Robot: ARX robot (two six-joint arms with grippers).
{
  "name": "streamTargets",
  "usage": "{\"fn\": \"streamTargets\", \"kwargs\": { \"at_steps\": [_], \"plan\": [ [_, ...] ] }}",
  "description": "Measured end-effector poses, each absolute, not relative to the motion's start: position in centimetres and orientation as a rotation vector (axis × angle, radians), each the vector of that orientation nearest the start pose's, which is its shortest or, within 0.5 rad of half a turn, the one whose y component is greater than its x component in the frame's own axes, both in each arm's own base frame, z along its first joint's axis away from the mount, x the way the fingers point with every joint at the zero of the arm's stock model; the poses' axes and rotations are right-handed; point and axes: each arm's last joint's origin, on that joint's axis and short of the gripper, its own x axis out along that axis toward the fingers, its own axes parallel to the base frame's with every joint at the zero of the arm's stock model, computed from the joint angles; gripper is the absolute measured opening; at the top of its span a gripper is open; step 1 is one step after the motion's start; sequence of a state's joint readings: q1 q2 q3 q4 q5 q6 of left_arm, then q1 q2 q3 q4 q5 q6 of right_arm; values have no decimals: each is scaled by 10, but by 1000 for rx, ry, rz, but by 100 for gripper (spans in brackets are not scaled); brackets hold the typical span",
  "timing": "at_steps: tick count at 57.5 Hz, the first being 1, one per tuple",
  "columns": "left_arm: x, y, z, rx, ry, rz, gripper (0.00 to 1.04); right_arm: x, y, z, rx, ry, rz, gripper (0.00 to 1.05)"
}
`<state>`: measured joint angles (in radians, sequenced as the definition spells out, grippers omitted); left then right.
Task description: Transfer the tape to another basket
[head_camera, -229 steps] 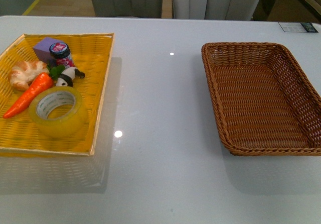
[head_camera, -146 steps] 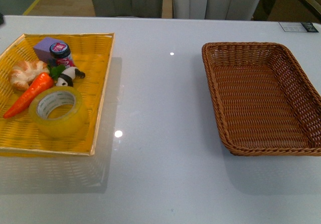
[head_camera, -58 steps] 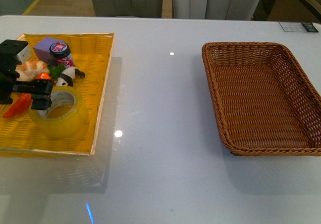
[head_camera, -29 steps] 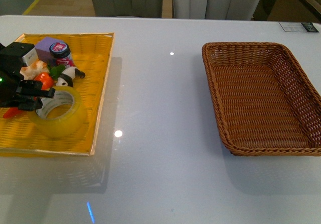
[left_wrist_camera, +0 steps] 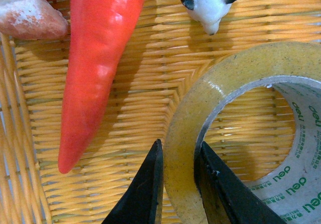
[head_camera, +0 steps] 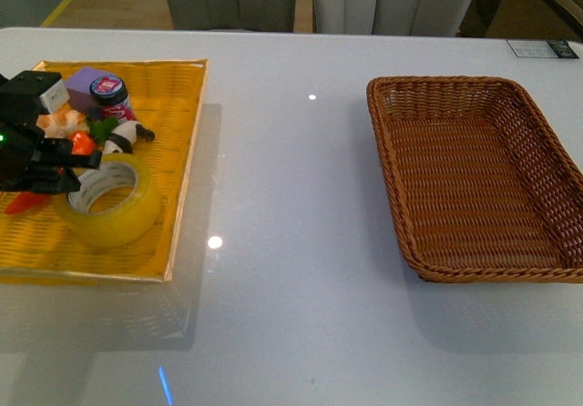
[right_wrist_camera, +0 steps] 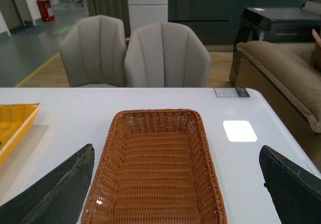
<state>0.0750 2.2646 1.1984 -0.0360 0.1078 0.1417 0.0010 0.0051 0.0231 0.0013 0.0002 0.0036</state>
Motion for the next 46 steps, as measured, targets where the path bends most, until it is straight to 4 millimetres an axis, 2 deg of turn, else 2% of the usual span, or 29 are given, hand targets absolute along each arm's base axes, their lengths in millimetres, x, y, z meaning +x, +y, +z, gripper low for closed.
{"fn": "streamTargets", "kwargs": {
  "at_steps": [10,25,32,37,46],
  "plan": [
    [406,30,64,-49,1020,-113,15,97,0,171,4,-19,1,96],
    [405,23,137,-108,854,-144,15,97,0,171,4,-19,1,96],
    [398,0,179,-119,775,-200,15,97,0,171,4,-19,1,96],
    [395,-27,203,-114,733,-257,15,97,0,171,4,-19,1,96],
    [390,-77,223,-100,709,-352,15,97,0,171,4,-19,1,96]
  ]
}}
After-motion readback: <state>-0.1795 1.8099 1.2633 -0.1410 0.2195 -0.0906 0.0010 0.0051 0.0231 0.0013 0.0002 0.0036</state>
